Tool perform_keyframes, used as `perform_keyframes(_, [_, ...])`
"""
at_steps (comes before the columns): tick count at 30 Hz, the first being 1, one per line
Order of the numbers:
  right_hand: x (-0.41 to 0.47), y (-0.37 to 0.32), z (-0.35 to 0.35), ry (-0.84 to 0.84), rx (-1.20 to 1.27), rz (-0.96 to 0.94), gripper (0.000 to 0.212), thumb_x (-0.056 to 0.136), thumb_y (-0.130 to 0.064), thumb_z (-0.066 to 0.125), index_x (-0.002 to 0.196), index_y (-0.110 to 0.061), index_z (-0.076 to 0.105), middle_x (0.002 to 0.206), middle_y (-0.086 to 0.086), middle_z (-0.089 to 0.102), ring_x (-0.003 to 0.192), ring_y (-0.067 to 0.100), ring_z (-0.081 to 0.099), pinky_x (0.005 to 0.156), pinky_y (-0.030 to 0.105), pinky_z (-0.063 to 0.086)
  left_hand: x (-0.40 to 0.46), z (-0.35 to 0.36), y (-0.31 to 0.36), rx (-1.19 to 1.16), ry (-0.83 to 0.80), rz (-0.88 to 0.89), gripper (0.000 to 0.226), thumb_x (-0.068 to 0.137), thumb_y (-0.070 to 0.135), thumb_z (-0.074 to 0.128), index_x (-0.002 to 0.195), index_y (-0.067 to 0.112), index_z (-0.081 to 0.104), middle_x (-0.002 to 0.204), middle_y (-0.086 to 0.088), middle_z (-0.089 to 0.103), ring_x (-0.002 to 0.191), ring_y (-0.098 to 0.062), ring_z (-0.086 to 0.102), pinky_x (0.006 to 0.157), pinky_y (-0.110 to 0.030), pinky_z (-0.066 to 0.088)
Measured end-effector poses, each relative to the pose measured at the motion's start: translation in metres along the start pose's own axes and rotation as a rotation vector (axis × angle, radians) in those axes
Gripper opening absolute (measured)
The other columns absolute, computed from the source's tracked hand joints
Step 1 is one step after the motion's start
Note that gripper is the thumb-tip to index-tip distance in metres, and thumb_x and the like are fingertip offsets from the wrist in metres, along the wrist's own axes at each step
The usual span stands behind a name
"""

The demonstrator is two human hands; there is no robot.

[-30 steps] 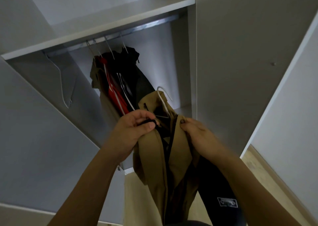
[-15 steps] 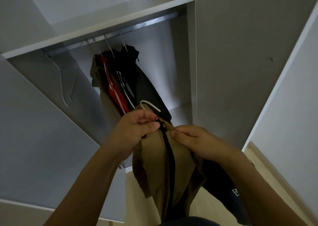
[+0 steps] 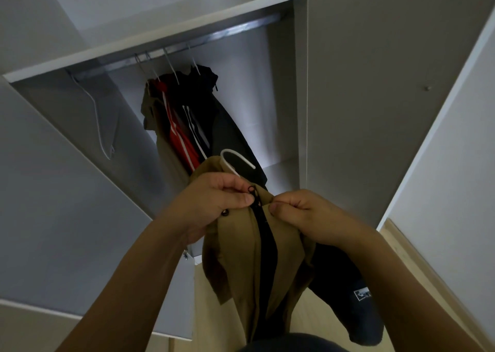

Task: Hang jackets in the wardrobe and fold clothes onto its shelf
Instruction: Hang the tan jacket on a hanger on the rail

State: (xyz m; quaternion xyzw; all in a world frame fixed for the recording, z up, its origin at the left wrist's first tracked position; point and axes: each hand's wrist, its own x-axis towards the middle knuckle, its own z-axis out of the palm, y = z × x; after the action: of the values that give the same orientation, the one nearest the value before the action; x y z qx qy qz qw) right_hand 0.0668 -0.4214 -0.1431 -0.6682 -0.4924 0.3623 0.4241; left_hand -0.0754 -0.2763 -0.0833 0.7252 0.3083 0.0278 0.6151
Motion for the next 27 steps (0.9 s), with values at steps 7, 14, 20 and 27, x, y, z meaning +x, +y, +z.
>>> perform_keyframes(7, [-0.0008, -0.0048, 0.0, 0.002, 0.014, 0.006, 0.033, 0.098, -0.033, 0.046, 0.087, -0.012, 0.068, 0.079, 0.009, 0.063, 0.078, 0.024, 0.062, 0.073, 0.034, 0.05, -0.0008, -0.0007, 0.0036, 0.135, -0.001, 0.047, 0.011, 0.085, 0.007, 0.067, 0.084, 0.017, 0.073, 0.081, 0.003, 0.074, 0.074, -0.007, 0.07, 0.062, -0.014, 0.053])
perform_keyframes(14, [-0.0035, -0.0092, -0.0027, -0.005, 0.03, 0.01, 0.033, 0.1, -0.025, 0.045, 0.092, -0.003, 0.068, 0.088, 0.019, 0.063, 0.085, 0.032, 0.061, 0.079, 0.043, 0.051, 0.0033, -0.0028, 0.0051, 0.154, 0.029, 0.038, 0.01, 0.083, 0.008, 0.068, 0.083, 0.017, 0.073, 0.082, 0.003, 0.074, 0.077, -0.008, 0.07, 0.066, -0.018, 0.053])
perform_keyframes(20, [-0.0027, -0.0071, -0.0036, -0.013, 0.056, 0.007, 0.032, 0.1, -0.024, 0.046, 0.081, -0.008, 0.067, 0.074, 0.012, 0.06, 0.068, 0.016, 0.056, 0.068, 0.033, 0.044, 0.0058, 0.002, 0.0074, 0.186, 0.034, 0.037, 0.009, 0.082, 0.009, 0.07, 0.083, 0.017, 0.073, 0.084, 0.001, 0.074, 0.084, -0.014, 0.069, 0.073, -0.025, 0.051])
perform_keyframes(27, [-0.0008, -0.007, -0.0059, -0.021, 0.076, 0.003, 0.033, 0.099, -0.026, 0.046, 0.077, -0.017, 0.069, 0.073, 0.004, 0.062, 0.069, 0.01, 0.059, 0.068, 0.026, 0.045, 0.0079, -0.0012, 0.0099, 0.195, 0.05, 0.004, 0.009, 0.082, 0.009, 0.07, 0.082, 0.017, 0.074, 0.087, -0.001, 0.073, 0.088, -0.018, 0.068, 0.076, -0.029, 0.052])
